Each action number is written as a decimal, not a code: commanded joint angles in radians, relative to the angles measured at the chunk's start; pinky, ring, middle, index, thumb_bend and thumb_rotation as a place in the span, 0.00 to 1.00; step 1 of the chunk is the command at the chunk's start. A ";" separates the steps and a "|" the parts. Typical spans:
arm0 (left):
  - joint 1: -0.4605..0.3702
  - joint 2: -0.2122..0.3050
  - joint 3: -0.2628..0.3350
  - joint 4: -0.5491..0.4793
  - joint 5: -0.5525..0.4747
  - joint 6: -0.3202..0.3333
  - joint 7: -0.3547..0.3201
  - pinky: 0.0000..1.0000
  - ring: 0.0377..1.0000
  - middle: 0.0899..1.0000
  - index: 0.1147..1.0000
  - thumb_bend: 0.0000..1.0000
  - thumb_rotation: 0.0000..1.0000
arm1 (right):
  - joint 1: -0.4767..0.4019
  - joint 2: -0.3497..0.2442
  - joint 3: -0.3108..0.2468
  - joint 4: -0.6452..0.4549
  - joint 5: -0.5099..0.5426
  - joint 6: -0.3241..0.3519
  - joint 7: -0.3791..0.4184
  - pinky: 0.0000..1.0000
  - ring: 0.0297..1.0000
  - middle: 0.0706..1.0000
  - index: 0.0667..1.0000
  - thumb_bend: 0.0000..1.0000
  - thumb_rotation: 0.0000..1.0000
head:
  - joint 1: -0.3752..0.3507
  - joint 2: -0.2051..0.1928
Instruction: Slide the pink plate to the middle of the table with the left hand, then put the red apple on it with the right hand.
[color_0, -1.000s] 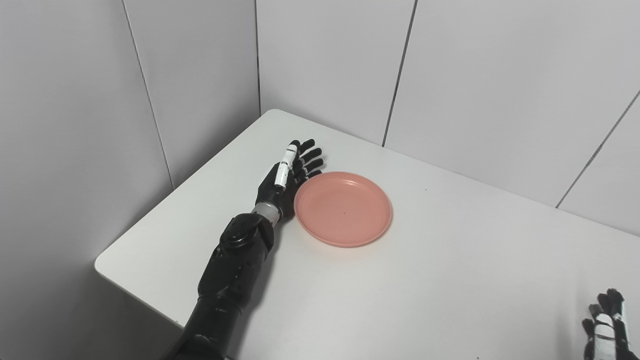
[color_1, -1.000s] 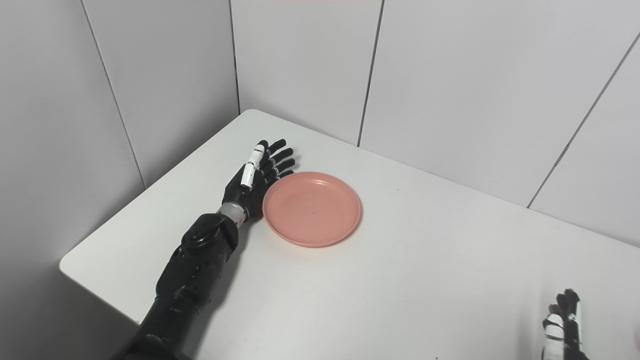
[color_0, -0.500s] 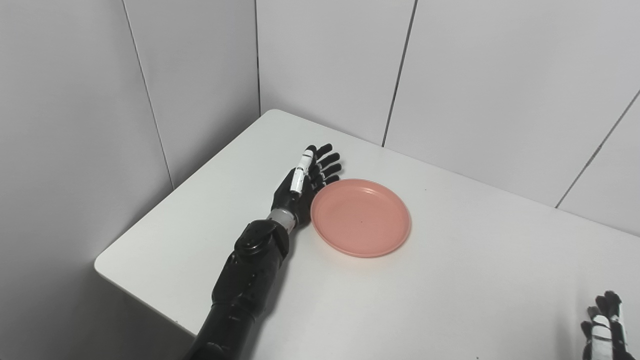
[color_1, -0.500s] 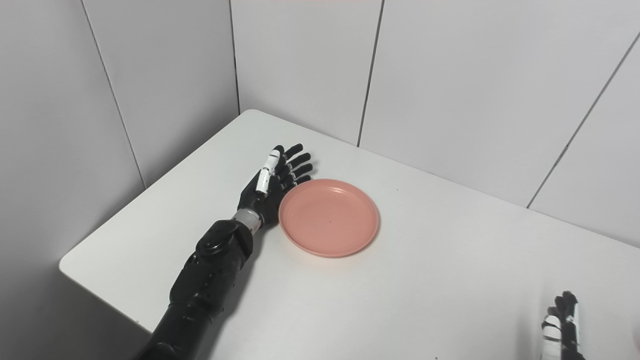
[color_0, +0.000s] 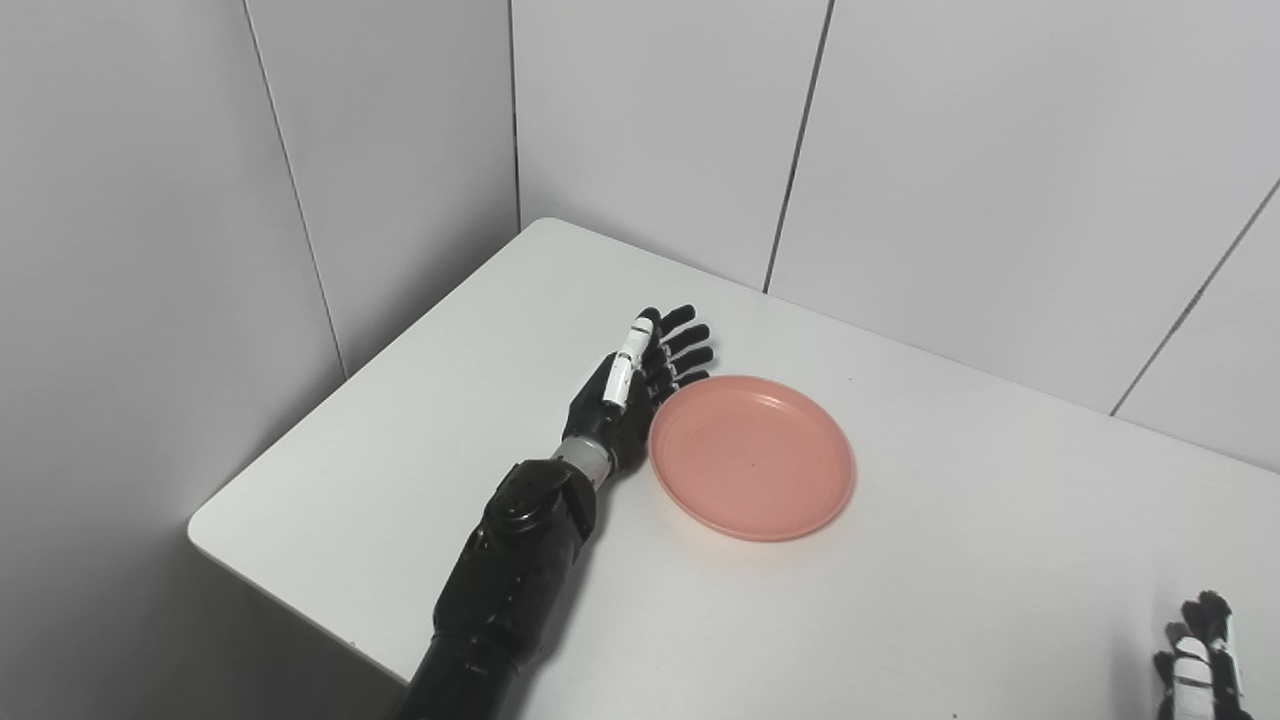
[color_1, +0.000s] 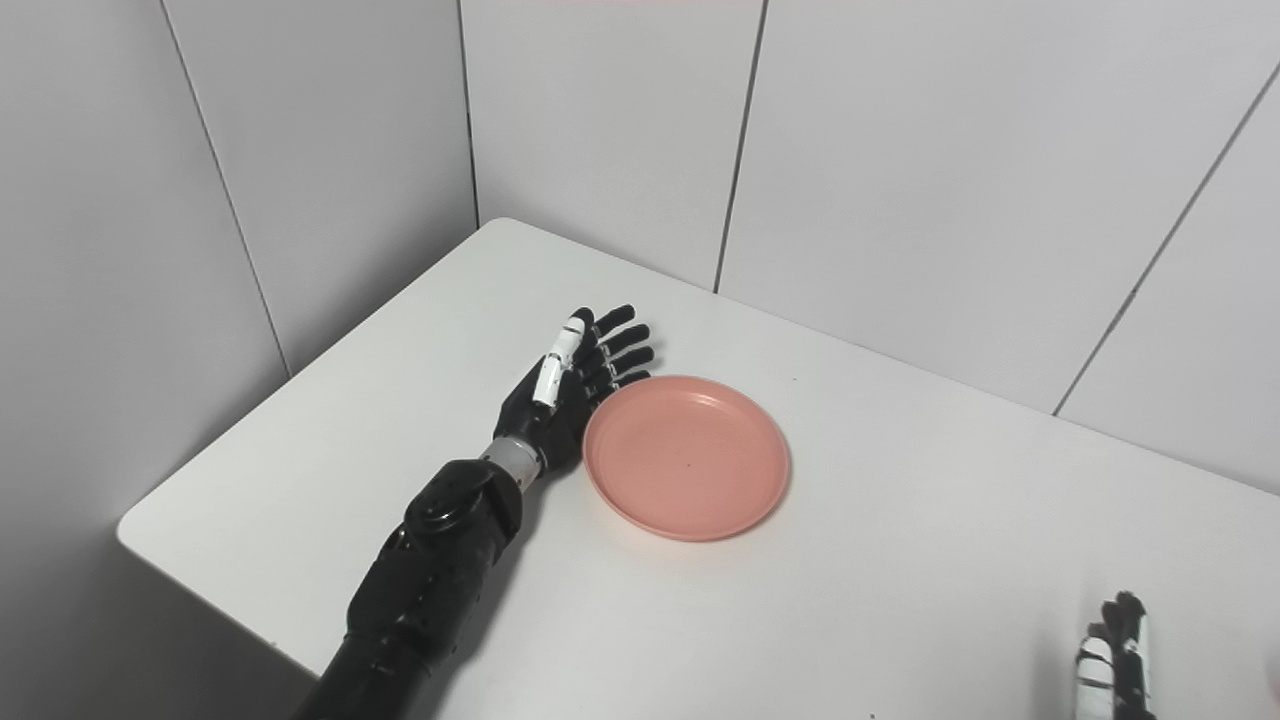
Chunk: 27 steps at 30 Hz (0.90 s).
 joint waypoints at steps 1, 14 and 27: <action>0.001 -0.012 -0.013 -0.020 0.015 0.029 0.012 0.86 0.85 0.85 0.82 0.37 1.00 | -0.026 -0.002 -0.005 -0.016 -0.002 -0.066 0.000 1.00 1.00 1.00 1.00 0.00 1.00 | -0.002 0.001; 0.040 -0.053 -0.047 -0.051 0.036 0.028 0.014 0.87 0.86 0.85 0.82 0.36 1.00 | -0.026 -0.001 -0.002 -0.005 -0.018 -0.071 -0.005 1.00 1.00 1.00 1.00 0.00 1.00 | -0.020 0.013; 0.071 -0.087 -0.078 -0.085 0.092 0.035 0.051 0.85 0.87 0.86 0.84 0.34 1.00 | -0.025 0.006 -0.009 0.026 -0.008 -0.118 -0.004 1.00 1.00 1.00 0.99 0.00 1.00 | -0.045 0.035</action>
